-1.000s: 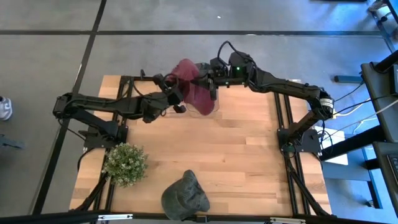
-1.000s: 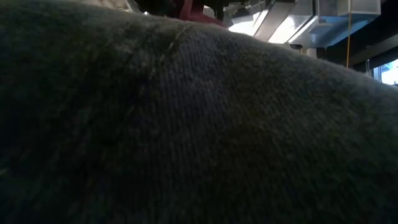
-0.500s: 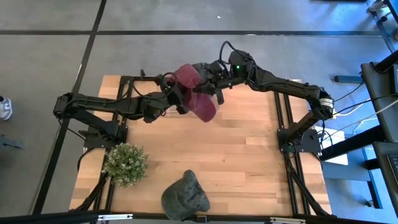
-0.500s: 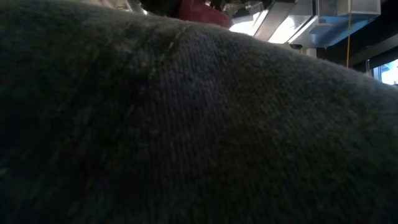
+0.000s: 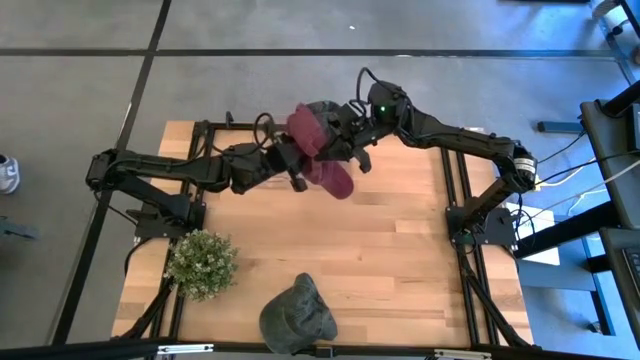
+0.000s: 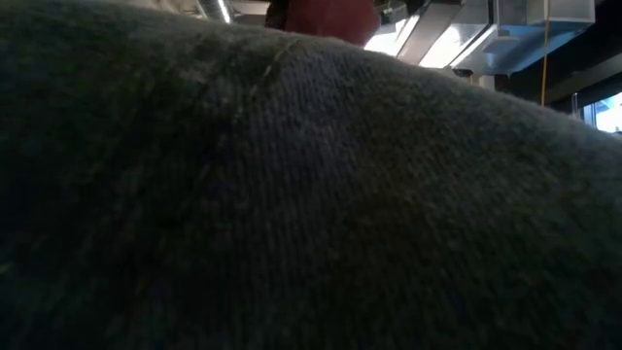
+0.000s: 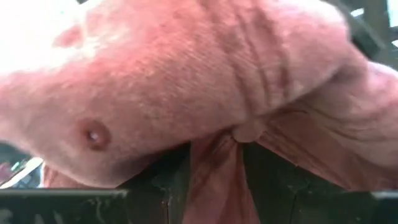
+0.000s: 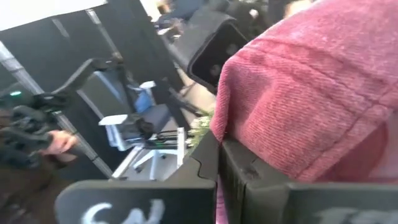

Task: Pick & Place hat
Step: Put the maroon cap into the left transparent bin

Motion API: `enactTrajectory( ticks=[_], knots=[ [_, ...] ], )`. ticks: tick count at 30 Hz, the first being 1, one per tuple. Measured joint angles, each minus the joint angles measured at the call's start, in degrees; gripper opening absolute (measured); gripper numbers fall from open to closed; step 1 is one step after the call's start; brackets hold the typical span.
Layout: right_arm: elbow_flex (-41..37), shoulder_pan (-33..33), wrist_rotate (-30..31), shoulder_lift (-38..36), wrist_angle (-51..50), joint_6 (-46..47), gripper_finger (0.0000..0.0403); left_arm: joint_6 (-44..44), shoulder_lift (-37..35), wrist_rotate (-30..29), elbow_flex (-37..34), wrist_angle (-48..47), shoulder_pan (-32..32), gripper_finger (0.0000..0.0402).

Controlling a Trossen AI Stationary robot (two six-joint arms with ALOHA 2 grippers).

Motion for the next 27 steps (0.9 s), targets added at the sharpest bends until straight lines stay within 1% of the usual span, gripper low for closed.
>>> enactTrajectory(
  ticks=[3, 5, 8, 11, 14, 17, 21, 24, 27],
  knots=[
    [0.0, -0.8, -5.6, 0.0, 3.4, 2.0, 0.0003, 1.8, 0.0, 3.6, 0.0, 0.3, -0.1, 0.0143],
    [0.0, -1.3, -9.2, 0.0, 7.1, 5.1, 0.0003, 3.6, 0.0, 5.0, 0.0, 0.6, -0.2, 0.0143],
    [0.0, -2.1, -11.4, 0.0, 10.7, 7.4, 0.0003, 7.1, 0.0, 7.9, 0.0, 3.4, -0.1, 0.0143],
    [0.0, -2.8, -11.5, 0.0, 10.9, 9.1, 0.0003, 8.6, 0.0, 10.7, 0.0, 8.3, 0.1, 0.0143],
    [0.0, -2.9, -11.3, 0.0, 10.9, 9.6, 0.0003, 9.3, 0.0, 11.1, 0.0, 13.2, 0.1, 0.0143],
    [0.0, -2.6, -11.3, 0.0, 12.2, 9.6, 0.0003, 10.0, 0.0, 12.4, 0.1, 13.8, 0.1, 0.0143],
    [0.0, -1.6, -11.3, 0.1, 16.2, 12.0, 0.0003, 10.1, 1.7, 13.4, 0.2, 14.1, 0.1, 0.0143],
    [0.0, -0.8, -11.1, 0.1, 16.1, 12.2, 0.0003, 12.2, 3.6, 11.8, 0.2, 17.4, 0.0, 0.0143],
    [0.0, -0.4, -10.2, 0.1, 16.3, 12.2, 0.0003, 14.3, 5.6, 13.4, 0.2, 22.4, 0.1, 0.0143]
  ],
)
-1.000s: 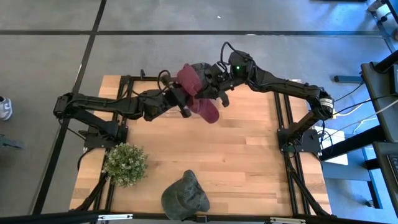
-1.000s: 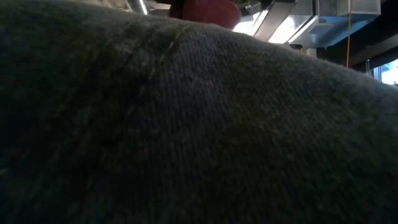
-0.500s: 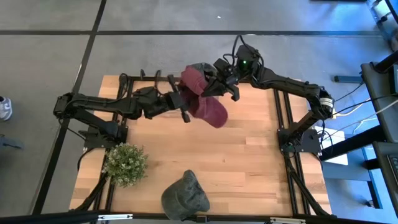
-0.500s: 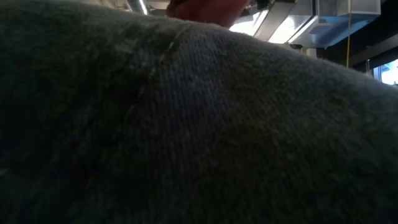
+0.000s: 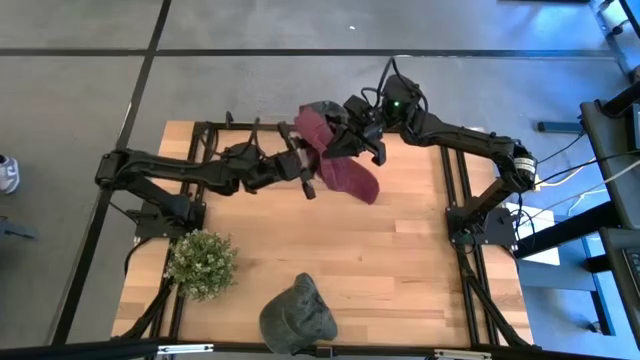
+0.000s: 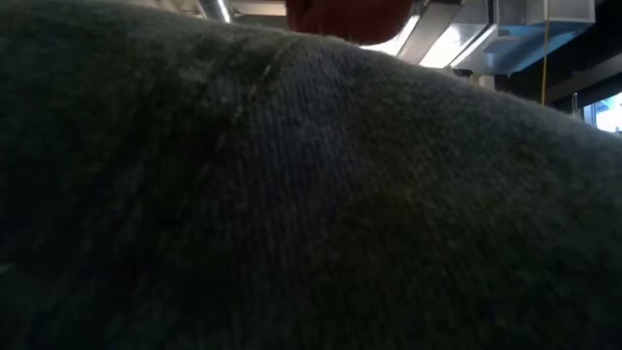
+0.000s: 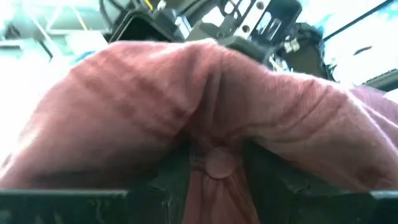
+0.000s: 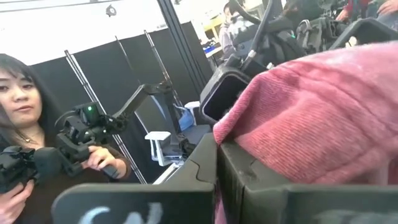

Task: Pick & Place hat
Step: Put the maroon cap into the left transparent bin

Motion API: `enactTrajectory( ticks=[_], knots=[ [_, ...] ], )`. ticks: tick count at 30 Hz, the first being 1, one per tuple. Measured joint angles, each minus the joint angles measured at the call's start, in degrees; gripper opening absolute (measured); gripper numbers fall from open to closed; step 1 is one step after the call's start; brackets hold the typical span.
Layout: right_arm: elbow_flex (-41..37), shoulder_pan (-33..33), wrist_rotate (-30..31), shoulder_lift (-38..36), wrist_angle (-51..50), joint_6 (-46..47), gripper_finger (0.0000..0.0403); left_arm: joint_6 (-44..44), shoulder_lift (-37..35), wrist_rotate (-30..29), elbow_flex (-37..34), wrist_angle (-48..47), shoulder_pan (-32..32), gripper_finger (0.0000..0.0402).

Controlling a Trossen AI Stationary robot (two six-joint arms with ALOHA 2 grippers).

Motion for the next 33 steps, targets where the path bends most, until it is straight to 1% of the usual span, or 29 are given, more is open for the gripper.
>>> enactTrajectory(
  ticks=[3, 6, 8, 12, 16, 21, 25, 33],
  knots=[
    [0.0, 0.0, 0.3, 0.0, 0.0, 0.1, 0.0003, 1.1, 2.0, -0.3, 0.0, 4.4, 0.0, 0.0142],
    [0.0, -0.1, 0.8, 0.0, 0.2, 1.3, 0.0003, 2.0, 2.9, -2.4, 0.0, 5.2, 0.0, 0.0128],
    [0.0, -0.1, 1.0, 0.0, 0.2, 1.5, 0.0003, 2.0, 2.9, -2.8, -0.1, 5.0, 0.0, 0.0106],
    [0.0, -0.4, 1.0, 0.0, 0.5, 1.4, 0.0003, 2.2, 2.6, -2.9, -0.1, 4.8, 0.0, 0.0048],
    [0.0, -0.8, 1.0, 0.0, 0.5, 1.4, 0.0003, 3.4, 2.4, -5.6, -0.1, 4.8, 0.0, 0.0047],
    [0.0, -2.7, -1.0, -0.3, 1.1, 2.5, 0.0003, 5.4, 1.7, -9.8, -0.1, 3.5, 0.0, 0.0047],
    [0.0, -5.1, -2.6, -1.0, 2.4, 3.7, 0.0006, 5.7, 0.5, -10.8, -0.1, 1.8, 0.0, 0.0047],
    [0.0, -9.3, -2.7, -1.1, 1.8, 4.3, 0.0009, 4.8, -2.3, -13.0, -0.1, -2.9, 0.0, 0.0047]
  ],
)
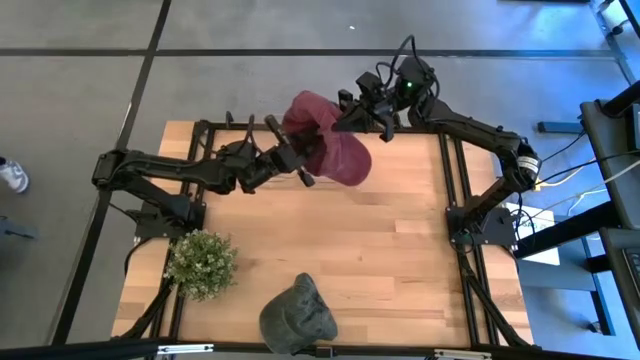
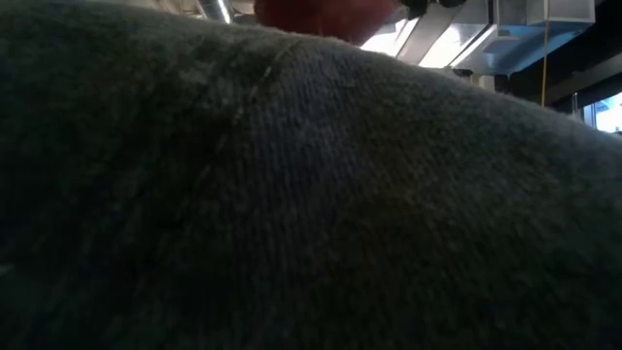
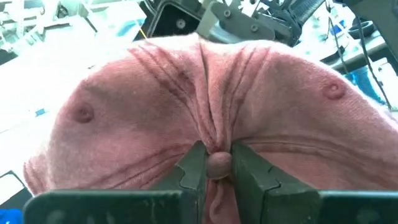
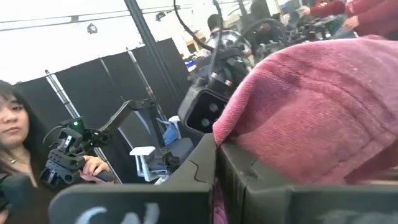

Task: Pick & Place hat
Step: Put the maroon cap into the left transparent bin

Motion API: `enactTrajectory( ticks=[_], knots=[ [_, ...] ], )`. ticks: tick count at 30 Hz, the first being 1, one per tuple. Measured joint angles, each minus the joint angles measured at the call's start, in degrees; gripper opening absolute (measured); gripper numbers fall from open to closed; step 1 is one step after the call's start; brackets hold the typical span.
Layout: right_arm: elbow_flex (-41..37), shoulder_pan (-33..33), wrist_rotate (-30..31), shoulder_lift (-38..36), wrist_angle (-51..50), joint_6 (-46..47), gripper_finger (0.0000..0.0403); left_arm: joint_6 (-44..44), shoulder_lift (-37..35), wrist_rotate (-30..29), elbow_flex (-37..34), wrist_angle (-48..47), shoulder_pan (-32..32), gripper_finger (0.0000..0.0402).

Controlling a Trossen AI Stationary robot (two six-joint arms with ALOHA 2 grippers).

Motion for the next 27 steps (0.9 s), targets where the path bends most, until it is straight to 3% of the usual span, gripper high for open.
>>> enactTrajectory(
  ticks=[7, 14, 20, 23, 27],
  knots=[
    [0.0, -2.2, 0.7, 0.0, -5.4, -8.9, 0.0041, -6.0, -4.7, 0.7, 0.0, -8.2, 0.0, 0.0047],
    [0.0, -4.2, 14.3, 0.0, -22.3, -18.2, 0.0086, -16.1, -10.8, 8.6, 0.0, -14.6, 0.0, 0.0047],
    [0.1, -5.0, 23.1, 0.0, -28.9, -24.1, 0.0087, -31.9, -16.8, 10.7, 0.0, -31.1, 3.6, 0.0047],
    [0.1, -4.9, 23.1, 0.0, -28.1, -24.3, 0.0087, -45.4, -19.0, 21.0, 0.0, -40.2, 9.0, 0.0047],
    [0.1, -4.9, 23.2, 0.0, -27.0, -24.5, 0.0089, -56.2, -19.7, 38.1, 0.0, -42.4, 16.1, 0.0047]
  ],
)
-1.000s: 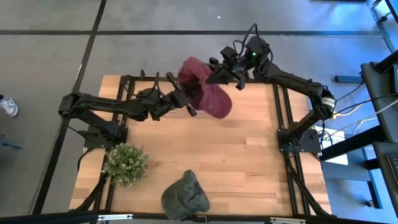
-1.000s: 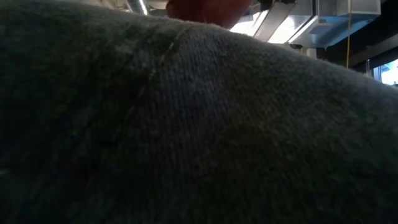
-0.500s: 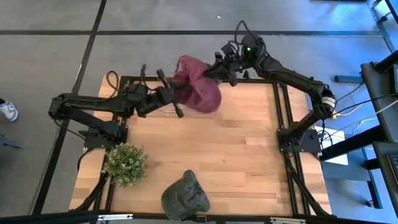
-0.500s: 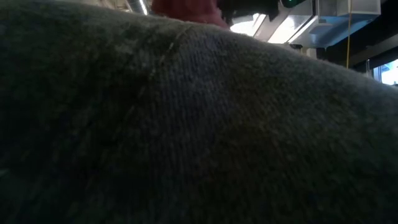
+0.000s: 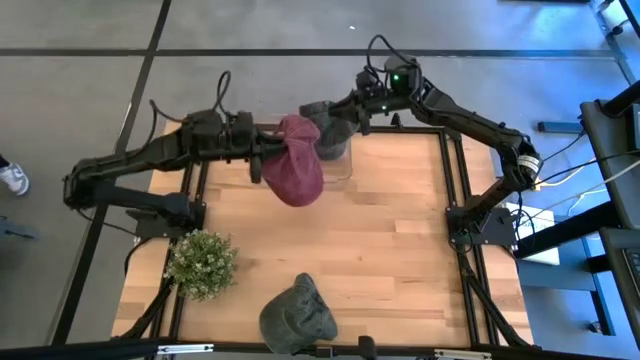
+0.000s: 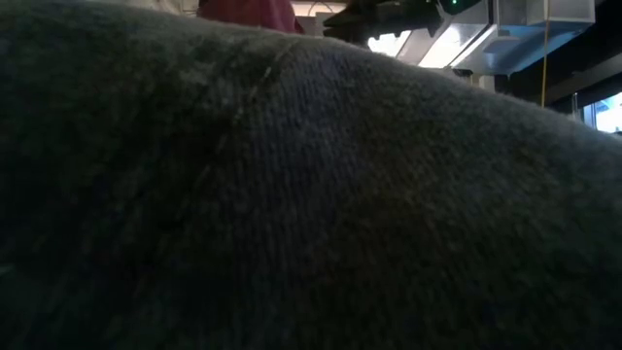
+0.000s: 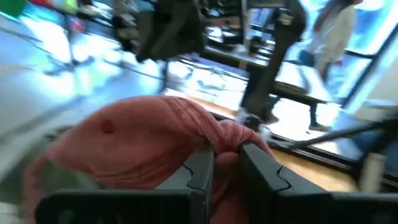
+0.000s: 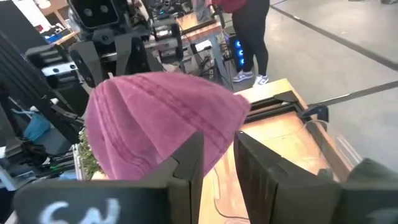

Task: Pick & Place hat
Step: Put the maroon cap into the left transparent bin

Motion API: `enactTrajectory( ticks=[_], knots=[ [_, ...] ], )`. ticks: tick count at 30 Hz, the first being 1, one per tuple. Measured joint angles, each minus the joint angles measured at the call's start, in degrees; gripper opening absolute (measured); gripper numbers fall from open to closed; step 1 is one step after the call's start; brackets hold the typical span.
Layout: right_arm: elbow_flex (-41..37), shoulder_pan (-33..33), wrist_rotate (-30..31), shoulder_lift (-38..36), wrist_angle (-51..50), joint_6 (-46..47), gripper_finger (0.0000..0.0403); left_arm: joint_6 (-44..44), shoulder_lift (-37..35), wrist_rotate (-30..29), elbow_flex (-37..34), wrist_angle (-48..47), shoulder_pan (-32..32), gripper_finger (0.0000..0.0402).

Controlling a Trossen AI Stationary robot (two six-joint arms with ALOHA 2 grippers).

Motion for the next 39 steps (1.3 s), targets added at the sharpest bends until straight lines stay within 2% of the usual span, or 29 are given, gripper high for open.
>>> enactTrajectory(
  ticks=[4, 8, 11, 14, 18, 20, 23, 26, 31, 33, 36, 39],
  knots=[
    [0.0, 0.0, 0.1, 0.0, 0.1, -1.5, 0.0089, -0.4, 0.8, 14.3, 0.0, -0.3, 7.8, 0.0047],
    [0.0, 0.4, 0.1, 0.0, 0.0, -2.4, 0.0089, 1.2, 3.0, 21.3, 0.0, -2.6, 15.3, 0.0047],
    [0.0, 0.9, 0.1, 0.0, 0.0, -2.8, 0.009, 3.4, 5.3, 28.8, 0.4, -3.5, 21.2, 0.0047],
    [0.0, 1.2, 0.1, 0.0, -0.1, -2.9, 0.009, 3.9, 9.0, 32.3, 4.0, -7.7, 25.4, 0.0047],
    [0.0, 1.1, 0.1, 0.0, -0.1, -3.7, 0.009, 10.5, 15.3, 33.9, 14.3, -22.0, 26.9, 0.0047],
    [0.0, 1.1, 0.1, 0.0, -0.2, -4.3, 0.009, 14.7, 18.4, 32.2, 21.3, -31.3, 26.7, 0.0047],
    [0.0, 1.1, 0.1, 0.0, -0.2, -4.3, 0.009, 20.7, 22.7, 24.5, 31.2, -45.6, 25.8, 0.0047],
    [0.0, 1.1, 0.1, 0.0, -0.2, -4.4, 0.009, 22.5, 26.4, 18.3, 38.2, -54.4, 24.5, 0.0047],
    [0.0, 1.6, 0.2, 0.0, -0.2, -5.6, 0.009, 24.6, 30.3, 17.5, 45.2, -63.0, 24.4, 0.0047],
    [0.0, 2.1, 1.1, 0.0, -0.1, -7.2, 0.009, 25.5, 31.4, 12.0, 46.8, -65.0, 24.6, 0.0047],
    [0.0, 3.1, 4.0, 0.0, -0.1, -9.0, 0.009, 32.0, 32.6, 1.1, 48.1, -67.1, 23.4, 0.0047],
    [0.0, 4.0, 8.2, 0.0, -0.1, -10.5, 0.009, 39.6, 33.6, -4.3, 48.1, -67.1, 21.8, 0.0047]
  ],
)
